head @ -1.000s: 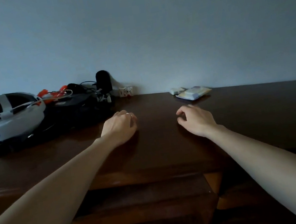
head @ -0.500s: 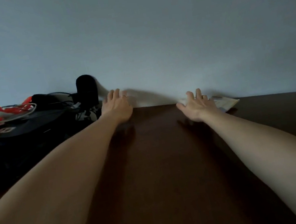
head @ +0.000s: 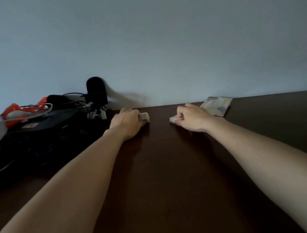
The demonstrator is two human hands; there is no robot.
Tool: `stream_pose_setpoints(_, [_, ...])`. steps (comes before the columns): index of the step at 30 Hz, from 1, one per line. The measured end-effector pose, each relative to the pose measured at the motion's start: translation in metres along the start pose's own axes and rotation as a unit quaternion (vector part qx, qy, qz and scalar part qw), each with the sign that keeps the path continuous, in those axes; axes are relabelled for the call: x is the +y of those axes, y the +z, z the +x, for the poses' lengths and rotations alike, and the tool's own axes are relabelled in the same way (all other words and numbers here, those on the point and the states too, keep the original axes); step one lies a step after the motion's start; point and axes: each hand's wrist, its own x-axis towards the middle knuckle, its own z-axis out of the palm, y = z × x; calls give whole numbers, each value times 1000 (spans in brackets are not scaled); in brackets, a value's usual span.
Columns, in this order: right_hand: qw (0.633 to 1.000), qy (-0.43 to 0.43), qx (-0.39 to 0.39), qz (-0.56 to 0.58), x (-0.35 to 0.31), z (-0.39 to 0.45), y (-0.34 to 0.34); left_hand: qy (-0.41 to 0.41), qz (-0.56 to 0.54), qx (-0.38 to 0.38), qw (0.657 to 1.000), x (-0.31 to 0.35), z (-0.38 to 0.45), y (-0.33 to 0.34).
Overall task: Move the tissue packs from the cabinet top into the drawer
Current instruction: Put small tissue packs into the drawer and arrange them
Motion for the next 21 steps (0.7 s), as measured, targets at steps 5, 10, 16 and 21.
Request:
stream_pose_setpoints(5, [997, -46, -1, 59, -44, -99, -7, 15, 10, 6, 1000, 35, -100, -32])
stream_pose_setpoints(10, [985, -49, 46, 160, -80, -216, -14, 1, -25, 45, 999, 67, -220, -67])
stream_pose_setpoints(16, [912, -168, 247, 282, -111, -385, 30, -53, -258, 240, 934, 89, -411, -65])
stream_pose_setpoints(21, [930, -192, 98, 298, -108, -477, 114, -178, -480, 64, 856, 73, -530, 25])
